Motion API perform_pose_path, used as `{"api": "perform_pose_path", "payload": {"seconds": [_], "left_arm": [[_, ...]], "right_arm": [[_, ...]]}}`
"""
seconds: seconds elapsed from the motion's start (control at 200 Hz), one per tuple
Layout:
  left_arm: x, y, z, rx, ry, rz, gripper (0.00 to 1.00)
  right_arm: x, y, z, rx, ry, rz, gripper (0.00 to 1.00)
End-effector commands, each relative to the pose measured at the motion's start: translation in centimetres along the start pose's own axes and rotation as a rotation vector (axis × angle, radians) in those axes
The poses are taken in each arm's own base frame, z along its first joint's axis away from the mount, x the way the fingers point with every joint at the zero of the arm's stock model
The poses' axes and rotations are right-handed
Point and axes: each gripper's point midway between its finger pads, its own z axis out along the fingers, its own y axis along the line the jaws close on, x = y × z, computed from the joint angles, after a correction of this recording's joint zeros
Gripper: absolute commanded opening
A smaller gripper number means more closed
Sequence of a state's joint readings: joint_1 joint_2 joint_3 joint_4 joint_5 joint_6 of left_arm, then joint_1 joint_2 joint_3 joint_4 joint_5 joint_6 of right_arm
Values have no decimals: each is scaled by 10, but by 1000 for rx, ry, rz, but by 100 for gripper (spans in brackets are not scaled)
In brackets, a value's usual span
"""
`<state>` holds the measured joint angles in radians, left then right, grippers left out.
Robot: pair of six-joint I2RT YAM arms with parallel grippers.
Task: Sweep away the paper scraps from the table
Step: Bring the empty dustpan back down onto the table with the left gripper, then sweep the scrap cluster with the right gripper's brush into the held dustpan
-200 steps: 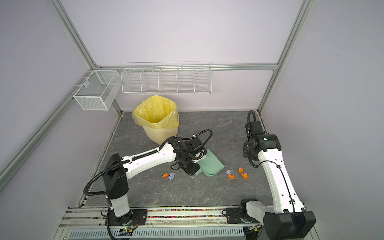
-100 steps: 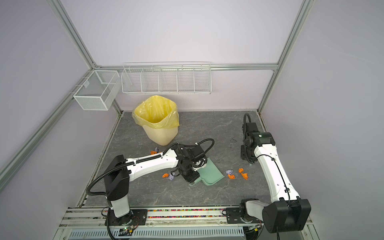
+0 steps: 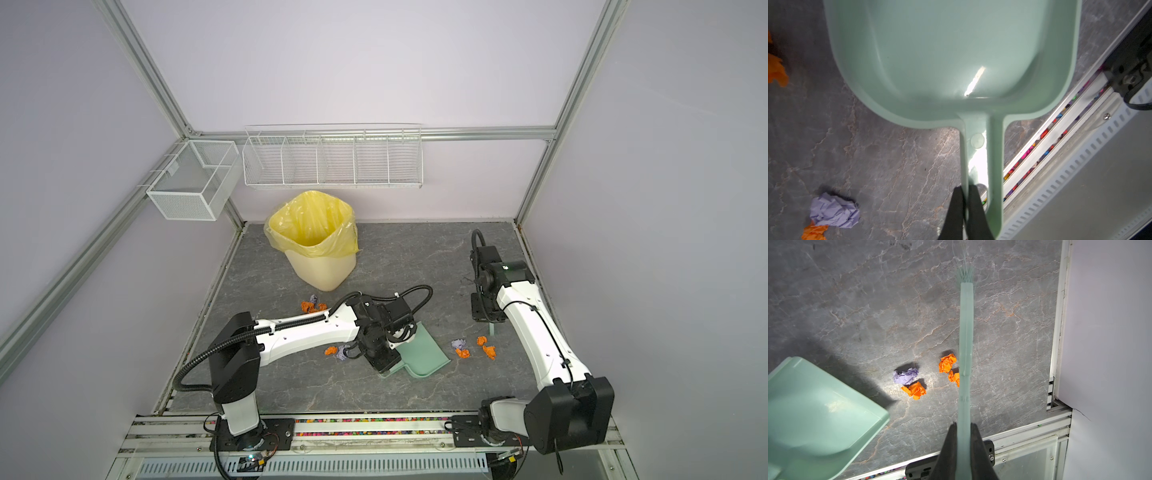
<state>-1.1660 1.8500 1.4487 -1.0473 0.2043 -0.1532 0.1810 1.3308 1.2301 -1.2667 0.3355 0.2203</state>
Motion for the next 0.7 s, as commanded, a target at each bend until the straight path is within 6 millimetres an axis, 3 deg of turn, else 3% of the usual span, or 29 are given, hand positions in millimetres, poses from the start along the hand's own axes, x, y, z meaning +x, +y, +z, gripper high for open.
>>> {"api": "perform_pose_path", "payload": {"seconds": [0.0, 0.475, 0.59, 0.695], "left_arm": [[0, -5, 2, 10, 5, -10, 0], [2, -10, 5, 29, 25, -14, 0], [3, -10, 4, 27, 28, -10, 0], [2, -11, 3, 31, 25, -6, 0]], "right_arm": [[5, 2, 8, 27, 35, -13, 7], [18, 49, -3, -93, 34, -113, 7], [18, 67, -16, -189, 0, -115, 7], [12, 65, -30, -201, -59, -98, 7]]}}
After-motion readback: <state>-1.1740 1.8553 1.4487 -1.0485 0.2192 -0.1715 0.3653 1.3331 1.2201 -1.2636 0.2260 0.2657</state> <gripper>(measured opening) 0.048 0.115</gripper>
